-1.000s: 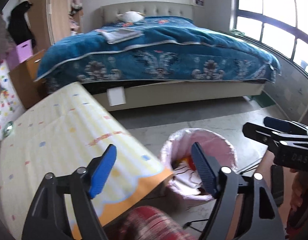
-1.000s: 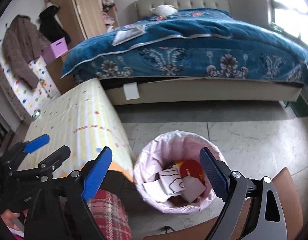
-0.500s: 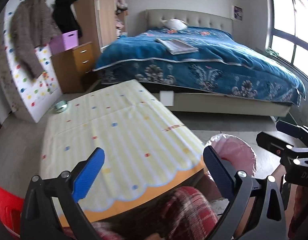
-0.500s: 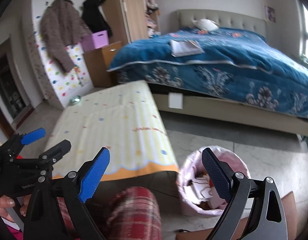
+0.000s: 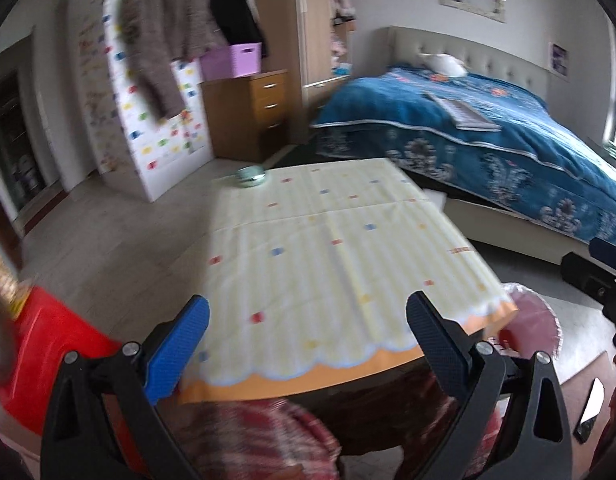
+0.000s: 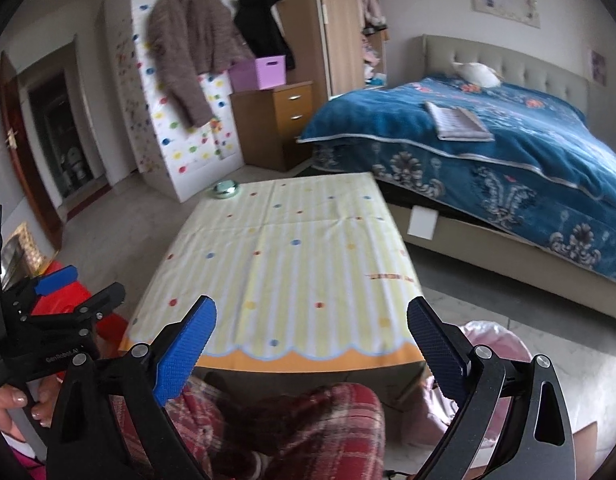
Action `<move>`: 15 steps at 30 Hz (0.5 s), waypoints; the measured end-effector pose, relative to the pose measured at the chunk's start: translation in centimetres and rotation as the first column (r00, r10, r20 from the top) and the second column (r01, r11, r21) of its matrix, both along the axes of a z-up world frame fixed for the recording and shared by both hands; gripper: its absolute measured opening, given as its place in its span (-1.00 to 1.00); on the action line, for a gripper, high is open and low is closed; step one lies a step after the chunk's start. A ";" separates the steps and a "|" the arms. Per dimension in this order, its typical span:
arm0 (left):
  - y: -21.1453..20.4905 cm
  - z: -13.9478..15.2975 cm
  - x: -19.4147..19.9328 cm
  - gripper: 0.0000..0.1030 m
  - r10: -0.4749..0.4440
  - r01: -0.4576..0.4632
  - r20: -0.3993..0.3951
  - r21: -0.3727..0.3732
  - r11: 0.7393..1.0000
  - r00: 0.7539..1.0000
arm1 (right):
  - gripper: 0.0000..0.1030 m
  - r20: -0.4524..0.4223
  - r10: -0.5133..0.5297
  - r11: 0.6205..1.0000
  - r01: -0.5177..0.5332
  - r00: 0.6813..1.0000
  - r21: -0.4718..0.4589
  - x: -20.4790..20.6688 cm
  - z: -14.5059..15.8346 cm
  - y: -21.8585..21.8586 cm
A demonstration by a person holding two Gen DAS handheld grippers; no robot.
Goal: Collect trash
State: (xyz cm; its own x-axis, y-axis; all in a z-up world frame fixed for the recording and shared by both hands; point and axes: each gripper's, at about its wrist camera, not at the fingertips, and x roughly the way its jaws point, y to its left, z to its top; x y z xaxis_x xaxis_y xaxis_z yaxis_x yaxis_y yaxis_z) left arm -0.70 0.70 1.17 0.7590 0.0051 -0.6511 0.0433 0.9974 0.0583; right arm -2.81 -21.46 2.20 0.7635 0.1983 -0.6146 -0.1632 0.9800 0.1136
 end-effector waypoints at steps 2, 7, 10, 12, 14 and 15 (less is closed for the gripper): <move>1.6 -0.2 -0.2 0.87 0.037 -0.037 -0.006 0.003 0.999 0.999 | 0.84 -0.003 0.019 1.000 -0.019 1.000 -0.004 0.3 0.1 1.2; 3.9 -0.5 -0.4 0.87 0.087 -0.087 -0.020 0.000 0.996 0.996 | 0.84 -0.004 0.043 0.999 -0.043 0.999 -0.015 0.5 0.1 2.8; 4.5 -0.4 -0.4 0.87 0.096 -0.096 -0.023 -0.002 0.995 0.995 | 0.84 -0.003 0.047 0.999 -0.047 0.999 -0.020 0.6 0.2 3.3; 4.4 -0.3 -0.4 0.87 0.095 -0.095 -0.020 -0.006 0.995 0.995 | 0.84 -0.003 0.046 0.999 -0.046 0.999 -0.021 0.7 0.1 3.3; 4.4 -0.1 -0.4 0.87 0.095 -0.095 -0.016 -0.007 0.995 0.995 | 0.84 -0.002 0.043 0.999 -0.043 0.999 -0.020 0.7 0.1 3.3; 4.4 -0.1 -0.4 0.87 0.094 -0.095 -0.016 -0.008 0.995 0.995 | 0.84 -0.002 0.039 0.999 -0.039 0.999 -0.021 0.7 0.1 3.4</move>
State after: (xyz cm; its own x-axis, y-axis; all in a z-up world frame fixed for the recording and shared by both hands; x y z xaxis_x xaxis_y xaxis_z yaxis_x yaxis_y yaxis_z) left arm -1.06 5.05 1.07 0.7454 0.0708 -0.6628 -0.0504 0.9975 0.0499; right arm -2.12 -18.01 2.32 0.7544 0.2155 -0.6201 -0.2015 0.9750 0.0936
